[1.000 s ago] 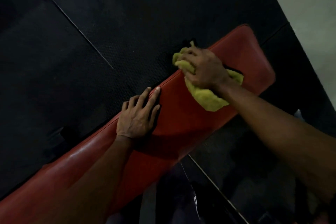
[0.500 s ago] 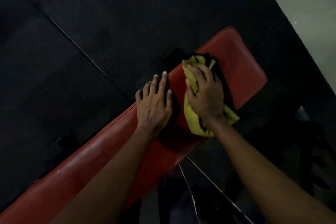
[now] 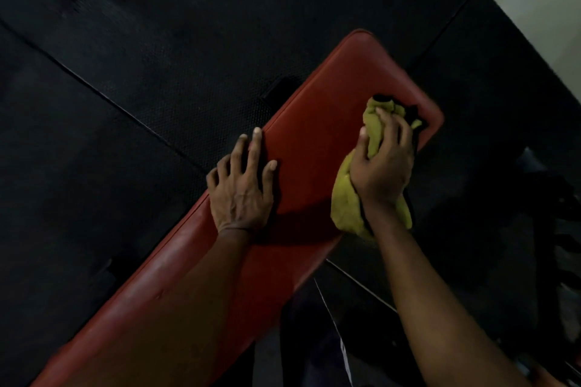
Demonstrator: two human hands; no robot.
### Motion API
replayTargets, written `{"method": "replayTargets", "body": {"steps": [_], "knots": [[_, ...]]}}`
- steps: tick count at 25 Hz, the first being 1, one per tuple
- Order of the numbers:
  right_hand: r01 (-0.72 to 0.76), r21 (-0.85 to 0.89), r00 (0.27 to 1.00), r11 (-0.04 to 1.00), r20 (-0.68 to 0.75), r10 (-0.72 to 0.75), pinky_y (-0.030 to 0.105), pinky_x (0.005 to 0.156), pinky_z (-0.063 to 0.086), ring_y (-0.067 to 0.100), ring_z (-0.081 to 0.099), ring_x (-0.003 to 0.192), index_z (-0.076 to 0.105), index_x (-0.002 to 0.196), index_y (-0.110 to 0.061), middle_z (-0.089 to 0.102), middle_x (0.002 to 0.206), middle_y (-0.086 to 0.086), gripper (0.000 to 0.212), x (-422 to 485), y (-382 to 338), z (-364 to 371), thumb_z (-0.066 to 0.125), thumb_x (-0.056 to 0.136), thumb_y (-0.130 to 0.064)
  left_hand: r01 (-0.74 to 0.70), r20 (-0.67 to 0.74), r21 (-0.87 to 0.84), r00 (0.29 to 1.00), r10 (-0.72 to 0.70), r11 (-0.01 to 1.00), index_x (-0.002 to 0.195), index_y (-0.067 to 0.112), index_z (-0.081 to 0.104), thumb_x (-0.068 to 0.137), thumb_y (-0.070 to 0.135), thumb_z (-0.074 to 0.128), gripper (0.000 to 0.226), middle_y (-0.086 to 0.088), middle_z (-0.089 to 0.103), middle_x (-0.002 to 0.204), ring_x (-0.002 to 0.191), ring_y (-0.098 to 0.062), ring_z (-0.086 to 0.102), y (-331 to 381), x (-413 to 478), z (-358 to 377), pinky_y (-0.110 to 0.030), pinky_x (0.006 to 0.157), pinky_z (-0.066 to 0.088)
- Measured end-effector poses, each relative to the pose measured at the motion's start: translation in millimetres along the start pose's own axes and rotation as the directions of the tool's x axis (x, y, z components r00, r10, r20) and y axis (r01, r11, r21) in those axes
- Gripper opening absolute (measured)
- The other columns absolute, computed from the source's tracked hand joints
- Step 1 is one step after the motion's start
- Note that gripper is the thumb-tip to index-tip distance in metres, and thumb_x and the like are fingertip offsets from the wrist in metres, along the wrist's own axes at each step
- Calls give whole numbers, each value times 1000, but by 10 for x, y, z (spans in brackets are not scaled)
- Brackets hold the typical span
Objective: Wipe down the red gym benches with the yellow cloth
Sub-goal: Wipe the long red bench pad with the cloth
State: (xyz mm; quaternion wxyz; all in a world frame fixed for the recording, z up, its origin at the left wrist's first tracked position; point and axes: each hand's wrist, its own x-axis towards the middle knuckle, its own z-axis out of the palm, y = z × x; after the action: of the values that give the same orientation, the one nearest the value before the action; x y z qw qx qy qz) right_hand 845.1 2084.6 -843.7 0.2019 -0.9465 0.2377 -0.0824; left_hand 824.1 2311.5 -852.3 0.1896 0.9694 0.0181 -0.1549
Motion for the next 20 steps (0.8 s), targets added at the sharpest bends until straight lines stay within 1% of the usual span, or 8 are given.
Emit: {"method": "replayTargets", "body": {"steps": [2,4,6,8,10,13,16,20], "knots": [[-50,-36,999,998,-1,50,47,97,48,20,56,118,56,136,-22,53,137,2,40,118,-98,34,48,102,-42,2,6,-4,1000,-2,1000,160,34,17,101,62,29,66,-3,41,154,128,-28,46,15,5,-16,-49,103,37],[113,-99,988,989,118,-101,49,102,46,21,55,120,52,140,-25,50,141,0,43,127,-251,75,45,102,-44,7,7,3,1000,-7,1000,160,35,18,98,65,33,71,-4,45,150,126,-28,46,33,8,-41,-48,102,36],[383,-49,892,923,281,-355,48,110,40,24,54,124,50,144,-27,48,145,-2,46,175,-353,80,46,102,-45,13,3,19,1000,-13,1000,160,35,18,96,67,33,72,-5,47,148,125,-29,47,47,10,-63,-49,101,37],[547,22,777,837,358,-518,46,111,38,27,53,124,51,144,-29,48,145,-5,47,346,-407,78,49,100,-45,23,3,34,1000,-23,999,159,36,19,95,67,32,73,-5,48,147,124,-31,48,35,18,-62,-50,100,37],[617,42,716,786,385,-583,41,109,39,24,52,124,56,139,-30,51,141,-7,44,603,-524,152,51,97,-42,40,-1,56,999,-40,998,159,36,20,95,68,32,73,-5,49,146,123,-31,48,22,12,-37,-51,99,38],[660,42,679,750,395,-619,39,105,39,21,55,116,64,124,-26,57,127,-7,36,934,-743,269,51,93,-41,35,16,79,999,-36,996,159,35,21,95,69,30,73,-6,49,146,123,-31,50,64,31,-48,-51,98,39],[615,55,736,787,318,-597,36,101,40,19,57,111,65,119,-23,57,122,-6,32,1087,-688,309,53,94,-38,35,49,73,998,-39,997,160,35,16,98,66,29,70,-7,43,152,131,-31,45,61,20,-124,-52,105,35],[387,-29,908,922,188,-375,35,106,42,16,54,123,60,130,-26,52,137,-7,39,1178,-540,298,51,96,-42,-52,134,-67,989,61,996,162,30,2,105,45,30,65,-3,6,169,150,-25,16,245,138,-241,-47,119,15]]}}
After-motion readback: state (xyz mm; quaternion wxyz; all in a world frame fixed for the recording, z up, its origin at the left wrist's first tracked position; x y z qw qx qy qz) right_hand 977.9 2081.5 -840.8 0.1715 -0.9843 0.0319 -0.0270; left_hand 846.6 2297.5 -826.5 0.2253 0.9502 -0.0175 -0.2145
